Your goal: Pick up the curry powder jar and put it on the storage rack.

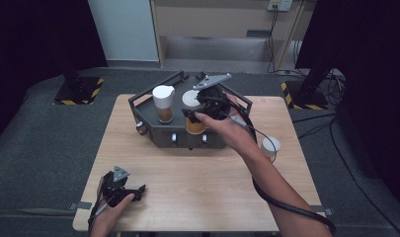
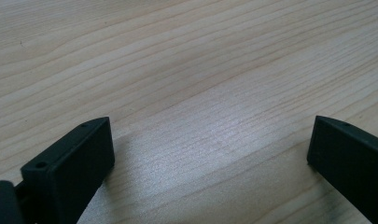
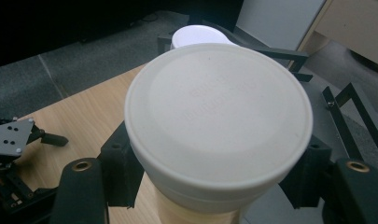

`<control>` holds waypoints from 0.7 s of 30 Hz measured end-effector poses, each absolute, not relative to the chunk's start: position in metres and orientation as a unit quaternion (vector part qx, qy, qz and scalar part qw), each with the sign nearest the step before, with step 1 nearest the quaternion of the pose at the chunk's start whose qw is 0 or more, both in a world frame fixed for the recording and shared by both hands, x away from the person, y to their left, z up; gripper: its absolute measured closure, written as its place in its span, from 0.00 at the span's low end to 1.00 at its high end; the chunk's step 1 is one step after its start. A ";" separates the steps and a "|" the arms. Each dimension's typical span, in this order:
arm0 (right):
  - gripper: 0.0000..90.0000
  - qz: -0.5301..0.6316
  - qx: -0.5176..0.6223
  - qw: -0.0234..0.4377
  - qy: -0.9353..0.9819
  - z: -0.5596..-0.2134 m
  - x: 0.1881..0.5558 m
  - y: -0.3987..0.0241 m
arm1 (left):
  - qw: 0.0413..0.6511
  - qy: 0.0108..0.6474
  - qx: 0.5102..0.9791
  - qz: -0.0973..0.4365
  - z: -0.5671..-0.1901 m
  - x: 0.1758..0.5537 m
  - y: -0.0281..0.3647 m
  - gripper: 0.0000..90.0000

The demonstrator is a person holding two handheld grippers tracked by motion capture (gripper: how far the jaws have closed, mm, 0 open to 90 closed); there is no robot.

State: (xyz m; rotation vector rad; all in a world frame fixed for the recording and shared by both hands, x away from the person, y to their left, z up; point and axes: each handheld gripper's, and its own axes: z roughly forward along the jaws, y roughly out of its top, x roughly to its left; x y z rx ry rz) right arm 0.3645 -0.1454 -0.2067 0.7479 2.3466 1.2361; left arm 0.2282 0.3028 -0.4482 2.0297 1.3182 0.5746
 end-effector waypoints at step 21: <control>0.38 0.435 0.280 0.197 0.833 -0.200 0.391 -0.136 | 0.322 0.502 0.772 0.218 -0.448 0.228 0.303 0.00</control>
